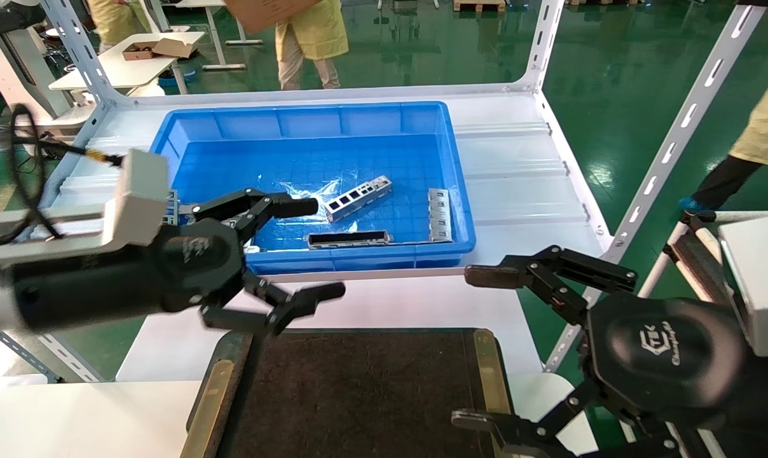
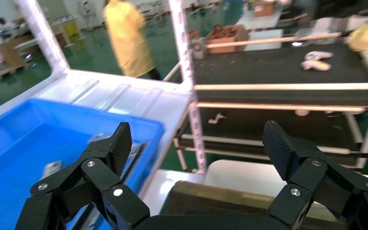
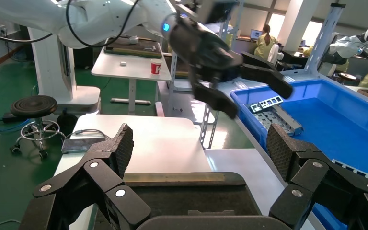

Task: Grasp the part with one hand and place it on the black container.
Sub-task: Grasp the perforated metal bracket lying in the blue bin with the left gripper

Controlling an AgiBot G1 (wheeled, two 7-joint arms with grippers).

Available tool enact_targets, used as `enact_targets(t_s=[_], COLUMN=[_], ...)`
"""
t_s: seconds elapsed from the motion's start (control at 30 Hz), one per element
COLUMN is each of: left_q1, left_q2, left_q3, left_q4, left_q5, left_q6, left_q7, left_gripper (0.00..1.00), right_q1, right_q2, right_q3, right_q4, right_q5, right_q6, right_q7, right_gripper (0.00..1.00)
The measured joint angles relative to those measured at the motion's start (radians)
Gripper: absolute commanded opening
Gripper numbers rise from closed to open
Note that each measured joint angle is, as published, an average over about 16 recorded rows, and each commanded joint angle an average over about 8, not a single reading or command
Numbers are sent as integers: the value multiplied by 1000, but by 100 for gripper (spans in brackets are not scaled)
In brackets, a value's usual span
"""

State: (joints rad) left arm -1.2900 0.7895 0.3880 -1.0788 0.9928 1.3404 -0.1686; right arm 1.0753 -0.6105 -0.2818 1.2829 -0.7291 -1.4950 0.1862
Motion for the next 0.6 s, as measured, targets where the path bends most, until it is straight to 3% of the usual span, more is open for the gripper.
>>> enact_targets(t_s=[0.6], left_q1=[-199], left_q2=[248], left_q3=[80], left_q4=[374], left_q5=[190], left_q6=[-194], left_q7=[85], left_gripper=[100], right_q1=[0], right_q2=[1], right_q3=[-1], right_q4=[0], right_q5=[1], right_q6=[1], right_q7=[-1], right_gripper=[100])
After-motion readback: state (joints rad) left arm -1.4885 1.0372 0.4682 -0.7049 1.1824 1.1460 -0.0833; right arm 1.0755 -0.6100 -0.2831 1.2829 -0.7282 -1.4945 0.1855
